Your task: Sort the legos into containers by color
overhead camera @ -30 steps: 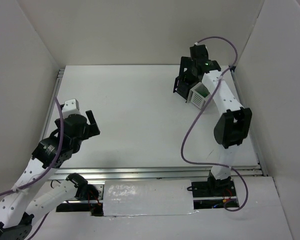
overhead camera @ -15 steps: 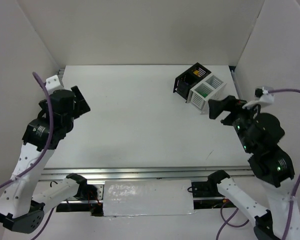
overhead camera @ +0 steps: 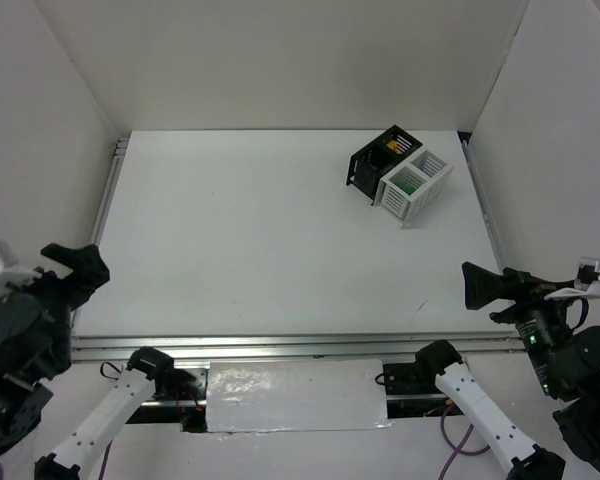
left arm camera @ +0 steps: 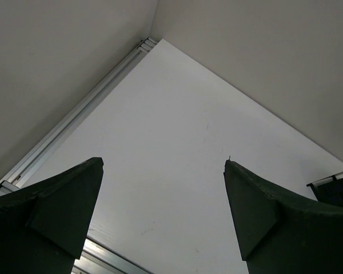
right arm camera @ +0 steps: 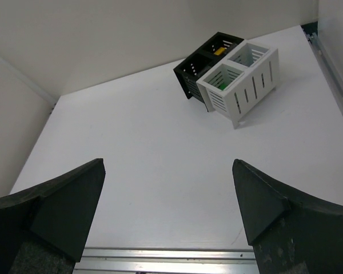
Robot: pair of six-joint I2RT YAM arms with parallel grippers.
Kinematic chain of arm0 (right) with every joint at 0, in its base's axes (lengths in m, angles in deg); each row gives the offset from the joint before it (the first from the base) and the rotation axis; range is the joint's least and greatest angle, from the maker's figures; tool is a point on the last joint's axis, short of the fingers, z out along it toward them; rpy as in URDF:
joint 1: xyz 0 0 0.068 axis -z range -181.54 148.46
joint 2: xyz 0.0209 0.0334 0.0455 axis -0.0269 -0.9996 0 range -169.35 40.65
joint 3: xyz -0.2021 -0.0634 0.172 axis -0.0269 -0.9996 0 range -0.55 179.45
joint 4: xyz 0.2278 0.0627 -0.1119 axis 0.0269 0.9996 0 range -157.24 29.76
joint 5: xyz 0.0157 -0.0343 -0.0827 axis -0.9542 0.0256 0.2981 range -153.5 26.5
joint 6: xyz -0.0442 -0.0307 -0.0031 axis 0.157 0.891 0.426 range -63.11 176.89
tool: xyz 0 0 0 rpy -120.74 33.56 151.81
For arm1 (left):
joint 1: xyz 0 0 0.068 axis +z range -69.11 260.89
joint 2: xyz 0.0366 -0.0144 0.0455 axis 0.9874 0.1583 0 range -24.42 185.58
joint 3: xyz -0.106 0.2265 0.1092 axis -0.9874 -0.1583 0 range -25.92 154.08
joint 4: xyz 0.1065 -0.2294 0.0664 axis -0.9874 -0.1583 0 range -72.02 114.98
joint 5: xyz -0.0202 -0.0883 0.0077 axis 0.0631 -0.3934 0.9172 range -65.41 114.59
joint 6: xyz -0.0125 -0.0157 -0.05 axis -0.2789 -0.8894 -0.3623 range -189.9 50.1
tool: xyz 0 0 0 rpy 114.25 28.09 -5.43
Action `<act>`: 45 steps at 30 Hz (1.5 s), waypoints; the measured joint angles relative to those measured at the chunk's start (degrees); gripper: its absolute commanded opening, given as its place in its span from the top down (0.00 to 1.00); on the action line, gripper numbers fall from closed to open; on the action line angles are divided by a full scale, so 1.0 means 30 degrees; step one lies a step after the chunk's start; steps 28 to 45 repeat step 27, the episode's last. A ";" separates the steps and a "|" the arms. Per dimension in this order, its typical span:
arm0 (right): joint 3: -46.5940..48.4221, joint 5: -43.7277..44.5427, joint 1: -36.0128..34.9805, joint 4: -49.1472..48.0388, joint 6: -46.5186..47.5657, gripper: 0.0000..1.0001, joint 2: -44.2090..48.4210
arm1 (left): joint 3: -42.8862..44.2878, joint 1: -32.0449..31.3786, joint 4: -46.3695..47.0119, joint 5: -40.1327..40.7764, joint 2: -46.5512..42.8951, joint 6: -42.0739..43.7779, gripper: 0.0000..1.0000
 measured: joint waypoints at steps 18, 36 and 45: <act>-0.0401 -0.0146 -0.0124 0.0488 -0.0189 0.00 -0.0073 | -0.2273 0.0080 -0.0525 -0.0852 -0.1188 0.0175 0.00; -0.0656 -0.0153 -0.0124 0.0474 -0.0321 0.00 -0.0073 | -0.2681 0.0080 0.0044 -0.1501 -0.0772 0.0495 0.01; -0.0656 -0.0153 -0.0124 0.0474 -0.0321 0.00 -0.0073 | -0.2681 0.0080 0.0044 -0.1501 -0.0772 0.0495 0.01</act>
